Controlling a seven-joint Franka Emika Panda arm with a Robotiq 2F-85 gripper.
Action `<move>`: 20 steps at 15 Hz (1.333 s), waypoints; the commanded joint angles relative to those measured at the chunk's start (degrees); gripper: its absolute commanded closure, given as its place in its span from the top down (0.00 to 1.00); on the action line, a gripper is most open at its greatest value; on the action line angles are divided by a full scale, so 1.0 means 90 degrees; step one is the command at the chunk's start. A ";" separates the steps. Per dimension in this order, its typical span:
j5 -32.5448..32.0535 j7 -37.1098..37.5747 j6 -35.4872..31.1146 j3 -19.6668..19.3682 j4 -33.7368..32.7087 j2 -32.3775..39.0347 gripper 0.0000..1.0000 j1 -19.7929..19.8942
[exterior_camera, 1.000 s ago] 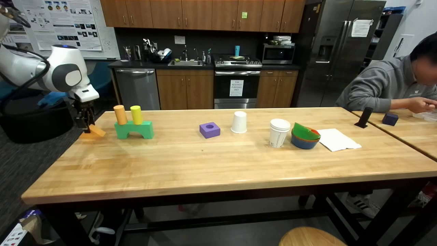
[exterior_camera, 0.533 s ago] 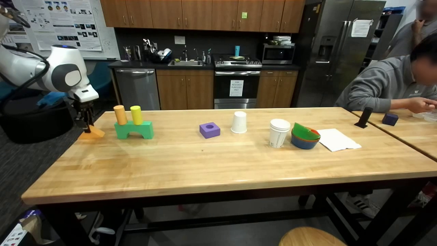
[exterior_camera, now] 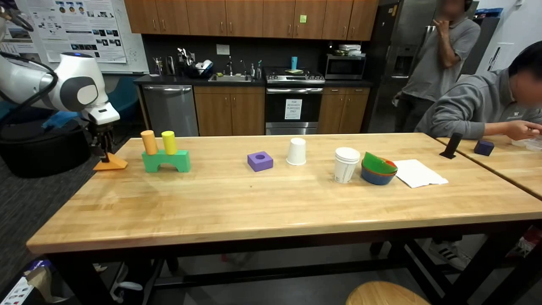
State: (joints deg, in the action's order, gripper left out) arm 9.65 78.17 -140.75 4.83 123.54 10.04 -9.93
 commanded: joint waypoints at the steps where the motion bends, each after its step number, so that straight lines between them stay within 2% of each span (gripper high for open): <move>1: 0.0324 -0.0181 0.0062 0.0118 0.0211 -0.0405 0.16 0.0035; 7: 0.0647 -0.0627 0.0033 0.0136 0.0601 -0.0860 0.16 0.0118; 14: 0.0614 -0.0872 0.0113 0.0092 0.1085 -0.1427 0.16 0.0296; 20: 0.0310 -0.0789 0.1042 0.0124 0.0991 -0.2057 0.16 0.0398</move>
State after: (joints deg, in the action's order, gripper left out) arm 13.44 71.36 -136.17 5.57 132.15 -4.45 -7.14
